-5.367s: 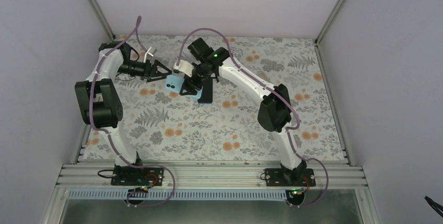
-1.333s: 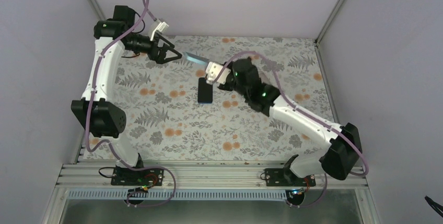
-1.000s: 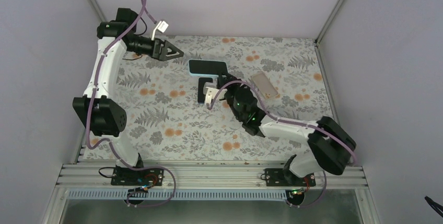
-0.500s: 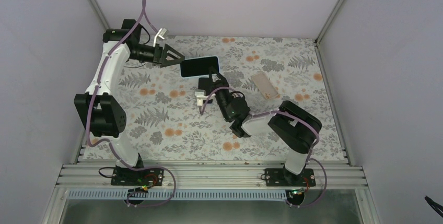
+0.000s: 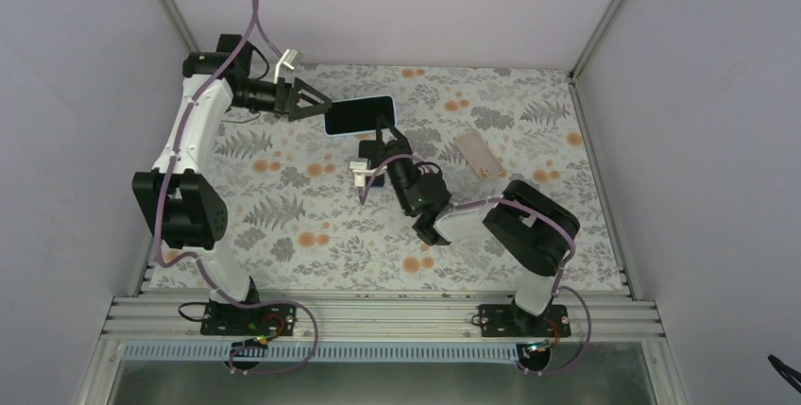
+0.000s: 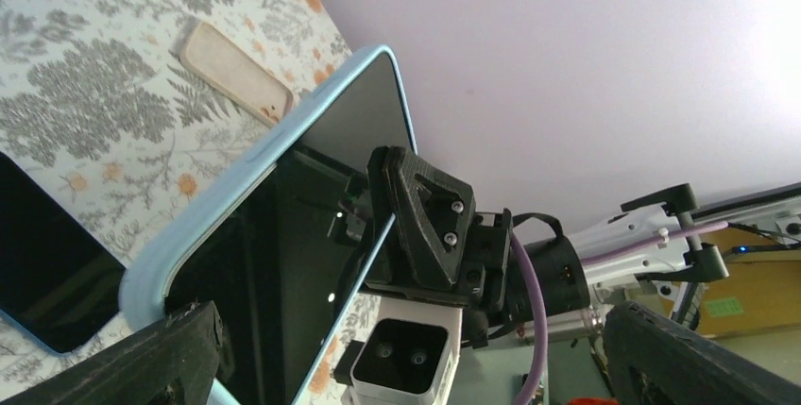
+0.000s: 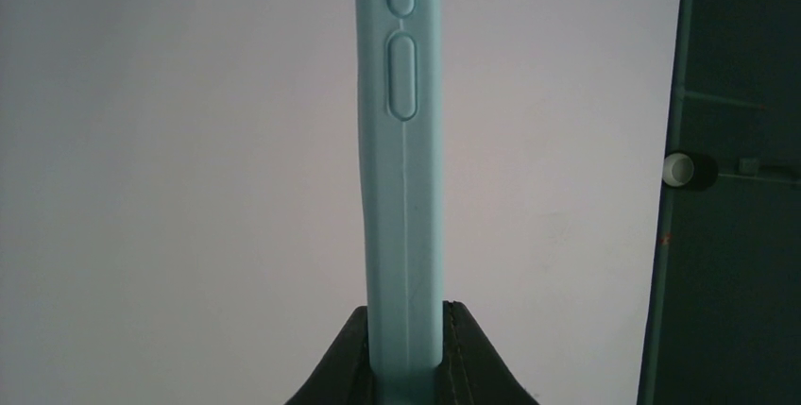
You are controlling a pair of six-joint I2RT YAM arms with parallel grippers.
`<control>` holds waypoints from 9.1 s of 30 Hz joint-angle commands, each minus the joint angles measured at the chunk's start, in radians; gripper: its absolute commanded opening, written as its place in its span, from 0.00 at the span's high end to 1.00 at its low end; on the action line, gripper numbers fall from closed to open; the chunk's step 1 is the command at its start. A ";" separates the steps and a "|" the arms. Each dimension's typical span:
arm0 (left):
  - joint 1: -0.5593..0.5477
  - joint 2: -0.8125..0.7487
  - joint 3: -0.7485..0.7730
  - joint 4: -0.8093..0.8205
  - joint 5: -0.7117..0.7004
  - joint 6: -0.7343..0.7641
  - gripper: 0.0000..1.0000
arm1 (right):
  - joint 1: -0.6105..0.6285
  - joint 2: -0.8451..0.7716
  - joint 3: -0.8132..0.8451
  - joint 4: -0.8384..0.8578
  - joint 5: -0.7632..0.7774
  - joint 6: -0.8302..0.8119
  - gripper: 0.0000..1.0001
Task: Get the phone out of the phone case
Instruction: Adjust the phone, then remove the phone case from the phone.
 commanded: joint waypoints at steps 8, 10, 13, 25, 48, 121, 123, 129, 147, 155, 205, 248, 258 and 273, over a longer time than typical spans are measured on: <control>0.182 -0.007 0.053 -0.006 -0.039 0.004 0.00 | -0.005 -0.083 0.000 0.463 -0.019 0.014 0.97; 0.183 0.008 0.033 -0.005 0.004 0.005 0.00 | -0.004 -0.081 0.010 0.462 -0.024 0.014 0.97; 0.140 0.031 0.017 -0.005 -0.017 0.010 0.00 | 0.007 -0.065 0.040 0.462 -0.030 0.015 0.97; 0.031 0.005 -0.005 -0.005 0.047 0.050 0.00 | 0.049 0.031 0.145 0.453 -0.045 0.035 0.97; 0.028 -0.066 -0.064 -0.005 0.143 0.024 0.87 | 0.059 0.088 0.210 0.462 -0.048 0.030 0.97; -0.136 -0.463 -0.153 0.093 -0.429 0.929 0.98 | -0.316 0.047 1.250 -2.588 -1.189 1.102 0.00; -0.145 -0.461 -0.149 0.087 -0.431 0.926 0.98 | -0.316 0.051 1.252 -2.579 -1.185 1.105 0.00; -0.185 -0.467 -0.148 0.050 -0.440 0.931 0.98 | -0.318 0.074 1.283 -2.578 -1.178 1.107 0.00; -0.276 -0.499 -0.145 -0.003 -0.453 0.910 0.98 | -0.350 0.136 1.364 -2.647 -1.161 1.058 0.00; -0.356 -0.515 -0.168 -0.003 -0.494 0.861 0.98 | -0.374 0.234 1.506 -2.718 -1.125 1.035 0.00; -0.397 -0.592 -0.350 0.233 -0.589 0.764 0.98 | -0.457 -0.299 0.738 -2.289 -1.319 1.159 0.03; -0.397 -0.569 -0.335 0.261 -0.595 0.735 0.98 | -0.430 -0.273 0.798 -2.392 -1.393 1.099 0.08; -0.397 -0.553 -0.309 0.249 -0.574 0.740 0.98 | -0.413 -0.261 0.798 -2.371 -1.365 1.118 0.08; -0.397 -0.567 -0.324 0.236 -0.578 0.757 0.98 | -0.448 -0.264 0.810 -2.360 -1.381 1.133 0.09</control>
